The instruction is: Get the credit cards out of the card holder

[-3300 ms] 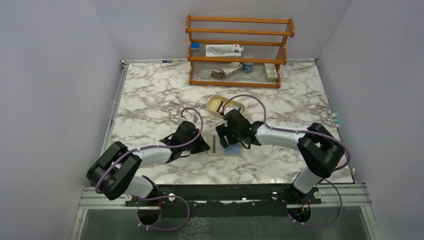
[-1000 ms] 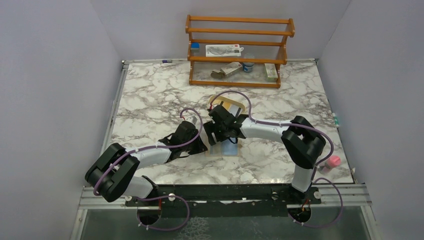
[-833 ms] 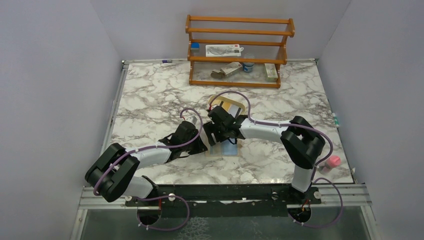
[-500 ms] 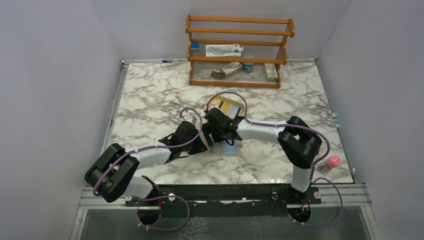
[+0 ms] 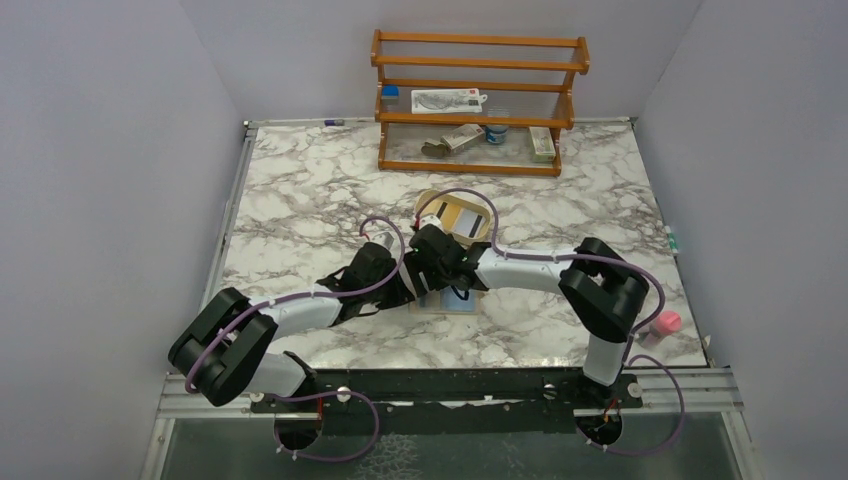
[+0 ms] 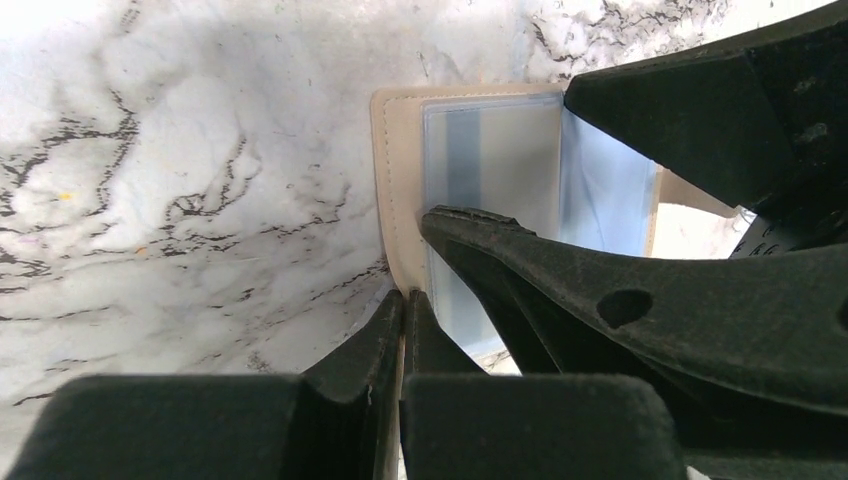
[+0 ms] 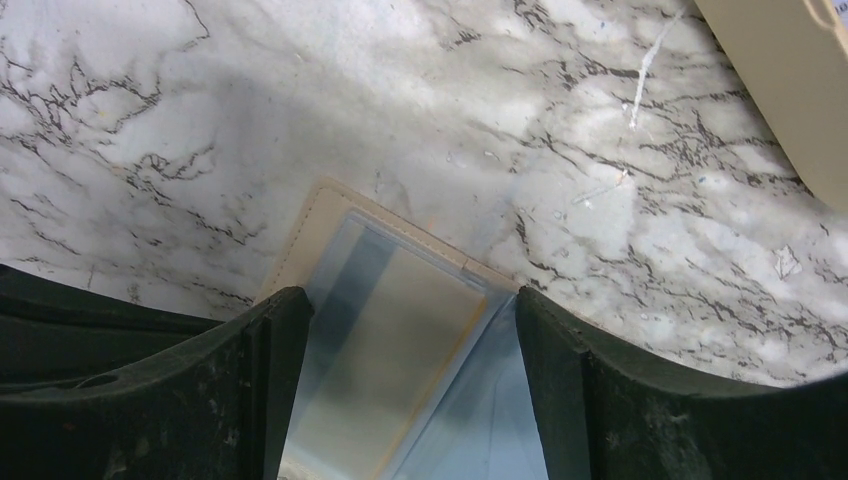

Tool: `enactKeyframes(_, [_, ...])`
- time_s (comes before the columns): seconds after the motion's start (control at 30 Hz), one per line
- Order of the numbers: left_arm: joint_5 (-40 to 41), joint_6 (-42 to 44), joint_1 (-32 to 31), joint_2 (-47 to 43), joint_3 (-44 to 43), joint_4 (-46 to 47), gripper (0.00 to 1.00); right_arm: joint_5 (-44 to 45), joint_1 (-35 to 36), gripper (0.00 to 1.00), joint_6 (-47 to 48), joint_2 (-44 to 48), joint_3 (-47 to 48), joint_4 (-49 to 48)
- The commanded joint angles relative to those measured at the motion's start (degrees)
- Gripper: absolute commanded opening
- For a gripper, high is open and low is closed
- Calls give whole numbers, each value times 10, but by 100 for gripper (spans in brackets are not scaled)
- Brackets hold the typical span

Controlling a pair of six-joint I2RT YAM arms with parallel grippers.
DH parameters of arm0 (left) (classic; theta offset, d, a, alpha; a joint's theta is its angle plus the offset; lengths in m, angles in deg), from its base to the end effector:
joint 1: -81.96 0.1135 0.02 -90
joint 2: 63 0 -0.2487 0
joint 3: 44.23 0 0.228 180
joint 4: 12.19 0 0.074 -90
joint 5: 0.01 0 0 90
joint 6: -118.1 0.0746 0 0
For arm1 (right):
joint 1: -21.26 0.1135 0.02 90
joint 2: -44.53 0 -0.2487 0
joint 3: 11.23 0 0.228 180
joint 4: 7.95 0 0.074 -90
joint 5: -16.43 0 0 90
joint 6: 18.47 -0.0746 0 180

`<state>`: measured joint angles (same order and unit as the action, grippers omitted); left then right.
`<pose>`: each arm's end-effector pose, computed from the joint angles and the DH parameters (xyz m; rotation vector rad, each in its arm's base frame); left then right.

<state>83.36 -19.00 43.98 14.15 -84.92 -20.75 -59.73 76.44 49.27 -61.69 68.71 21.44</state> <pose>0.1939 -0.1623 0.1157 -0.1400 2.5144 -0.8122 0.2296 0.2989 0.1304 -0.6227 2.4406 0.2480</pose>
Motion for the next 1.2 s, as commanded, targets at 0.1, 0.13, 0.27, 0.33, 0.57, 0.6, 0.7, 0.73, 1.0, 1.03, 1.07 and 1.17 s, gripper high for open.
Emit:
enactKeyframes(0.1, [22,6,4,-2,8,-23,0,64,4,80,3,5,-75,97])
enactKeyframes(0.13, [22,6,4,-2,7,-24,0,71,4,80,4,6,-75,103])
enactKeyframes(0.27, [23,7,5,-6,7,-30,0,97,3,81,6,11,-73,120])
enactKeyframes(0.33, [24,8,7,-10,8,-35,0,107,3,82,9,12,-71,128])
enactKeyframes(0.57, [30,10,11,-30,12,-50,0,140,2,82,18,8,-67,155])
enactKeyframes(0.6, [31,10,11,-33,13,-52,0,142,1,83,18,8,-67,159])
enactKeyframes(0.7, [34,10,13,-40,16,-58,0,146,2,83,18,14,-66,173])
enactKeyframes(0.73, [34,10,14,-42,17,-58,0,146,2,83,18,20,-66,176])
enactKeyframes(1.0, [34,10,19,-36,18,-54,0,117,2,82,29,70,-67,188])
enactKeyframes(1.03, [34,9,20,-35,18,-53,0,111,1,82,31,75,-69,183])
enactKeyframes(1.07, [33,8,20,-34,19,-51,0,105,2,82,32,80,-72,176])
enactKeyframes(1.17, [34,6,21,-32,20,-49,0,90,2,82,32,87,-71,162])
